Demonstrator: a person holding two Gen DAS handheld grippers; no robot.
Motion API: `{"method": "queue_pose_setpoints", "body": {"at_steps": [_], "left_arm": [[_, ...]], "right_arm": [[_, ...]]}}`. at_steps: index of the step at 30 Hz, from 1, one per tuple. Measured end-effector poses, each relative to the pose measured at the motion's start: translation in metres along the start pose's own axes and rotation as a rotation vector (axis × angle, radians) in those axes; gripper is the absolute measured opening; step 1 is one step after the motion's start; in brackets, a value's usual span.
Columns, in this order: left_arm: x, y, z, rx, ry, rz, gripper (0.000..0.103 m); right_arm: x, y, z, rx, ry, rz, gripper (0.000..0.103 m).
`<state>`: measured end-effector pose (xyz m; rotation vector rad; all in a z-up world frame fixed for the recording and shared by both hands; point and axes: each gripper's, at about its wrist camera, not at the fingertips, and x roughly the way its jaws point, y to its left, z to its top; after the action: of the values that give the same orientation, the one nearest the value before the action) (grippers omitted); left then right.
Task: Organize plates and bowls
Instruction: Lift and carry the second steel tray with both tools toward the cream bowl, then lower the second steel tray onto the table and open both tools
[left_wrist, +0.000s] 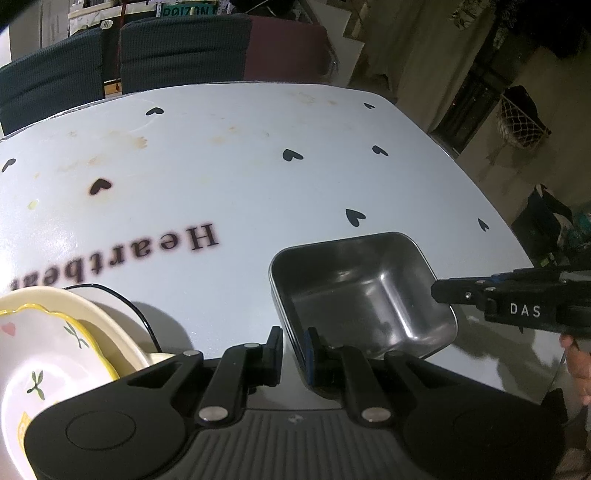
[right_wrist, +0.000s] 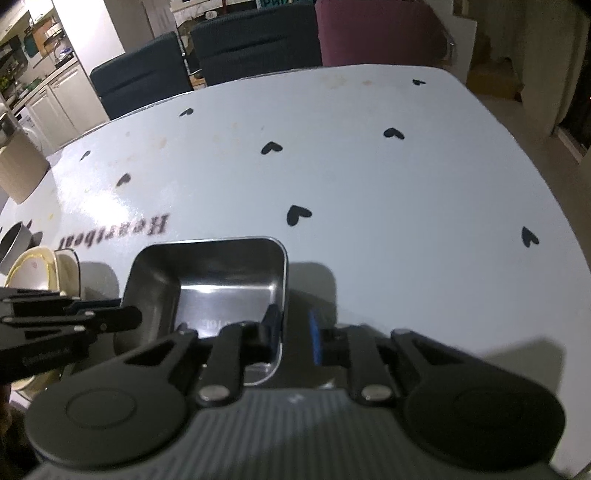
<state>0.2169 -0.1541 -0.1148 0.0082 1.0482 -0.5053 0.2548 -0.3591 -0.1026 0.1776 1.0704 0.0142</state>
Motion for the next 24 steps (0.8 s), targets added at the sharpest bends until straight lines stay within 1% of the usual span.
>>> {"method": "queue_pose_setpoints", "body": {"at_steps": [3, 5, 10, 12, 24], "left_arm": [[-0.0006, 0.0001, 0.0001, -0.007, -0.001, -0.002, 0.013], [-0.0008, 0.0006, 0.0002, -0.013, -0.003, -0.005, 0.014], [-0.0007, -0.0015, 0.001, -0.016, -0.022, -0.037, 0.014], [0.0014, -0.0046, 0.0011, -0.007, -0.02, -0.033, 0.014], [0.0022, -0.0035, 0.0029, -0.015, -0.012, -0.033, 0.014]], "right_arm": [[0.0031, -0.0045, 0.0011, 0.017, 0.008, 0.03, 0.013], [0.0035, -0.0053, 0.0018, 0.02, 0.008, 0.038, 0.013], [0.0036, -0.0056, 0.003, 0.021, -0.006, 0.015, 0.01], [0.0036, -0.007, 0.0037, 0.025, -0.012, 0.002, 0.01], [-0.0003, -0.0078, 0.0008, 0.02, -0.015, 0.013, 0.011]]}}
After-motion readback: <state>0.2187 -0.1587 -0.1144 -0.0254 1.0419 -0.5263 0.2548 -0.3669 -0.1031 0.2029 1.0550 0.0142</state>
